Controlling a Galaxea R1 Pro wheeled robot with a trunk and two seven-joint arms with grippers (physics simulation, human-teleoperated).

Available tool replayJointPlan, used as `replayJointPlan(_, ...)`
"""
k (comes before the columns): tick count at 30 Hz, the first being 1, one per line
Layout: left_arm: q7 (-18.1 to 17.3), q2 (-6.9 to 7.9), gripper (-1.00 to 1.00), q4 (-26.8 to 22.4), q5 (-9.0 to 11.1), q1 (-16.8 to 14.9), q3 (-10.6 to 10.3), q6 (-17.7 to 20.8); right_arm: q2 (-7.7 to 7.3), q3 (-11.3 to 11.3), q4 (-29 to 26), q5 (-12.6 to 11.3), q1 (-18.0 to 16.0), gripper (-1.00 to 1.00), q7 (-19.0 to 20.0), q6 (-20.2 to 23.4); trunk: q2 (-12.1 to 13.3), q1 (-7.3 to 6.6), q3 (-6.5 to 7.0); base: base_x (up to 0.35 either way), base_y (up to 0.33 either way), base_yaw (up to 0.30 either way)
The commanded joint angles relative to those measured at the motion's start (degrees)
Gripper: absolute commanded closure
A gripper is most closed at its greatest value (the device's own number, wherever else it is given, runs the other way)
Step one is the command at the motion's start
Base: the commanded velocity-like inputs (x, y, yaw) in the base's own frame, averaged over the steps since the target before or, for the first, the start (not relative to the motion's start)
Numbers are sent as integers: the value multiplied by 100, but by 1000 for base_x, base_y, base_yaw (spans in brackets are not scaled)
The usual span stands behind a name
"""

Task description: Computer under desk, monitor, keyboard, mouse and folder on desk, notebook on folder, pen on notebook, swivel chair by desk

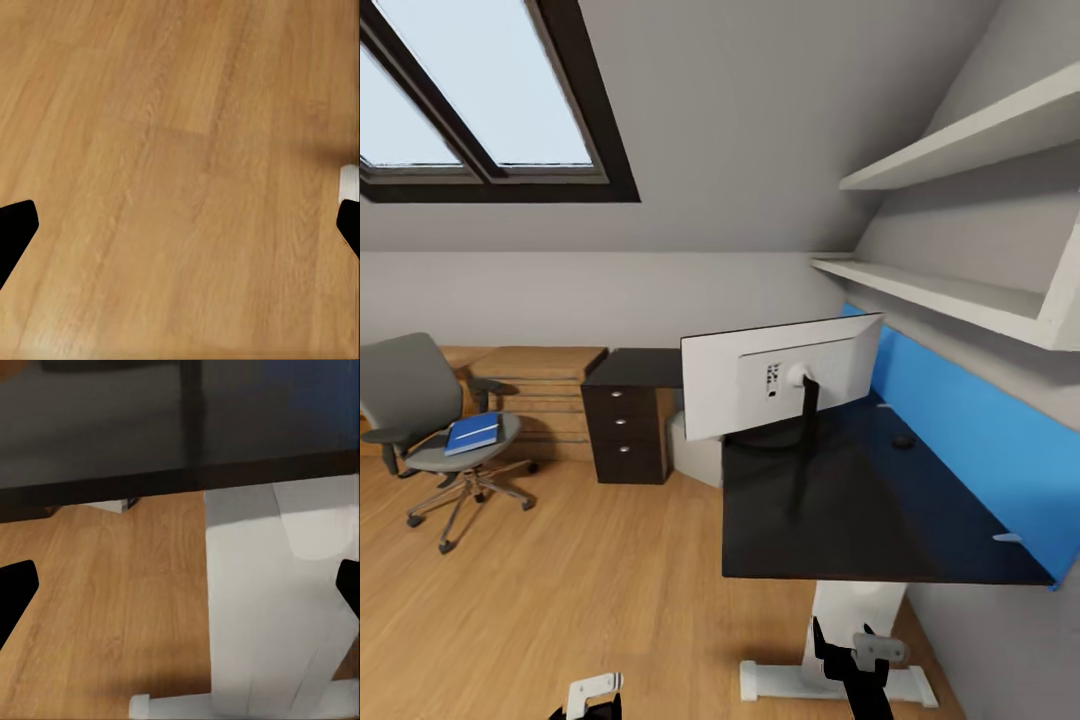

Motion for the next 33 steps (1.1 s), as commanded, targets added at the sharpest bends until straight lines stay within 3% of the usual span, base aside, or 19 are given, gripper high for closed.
replayJointPlan(1, -6, -3, -100, 4, 36, -4, 21, -39, 1, 38, 12, -61, -5, -100, 25, -20, 37, -23, 11, -122, -280, 0)
replayJointPlan(23, 27, -27, -100, 4, 48, -4, 26, -282, 1, 33, 12, -61, -7, -100, 25, -16, 919, -506, 406, -181, -59, 0)
replayJointPlan(33, 42, -16, -100, 4, 52, -4, 37, -279, 3, 37, 12, -61, -7, -100, 25, -16, 1320, -726, 586, -222, -201, 0)
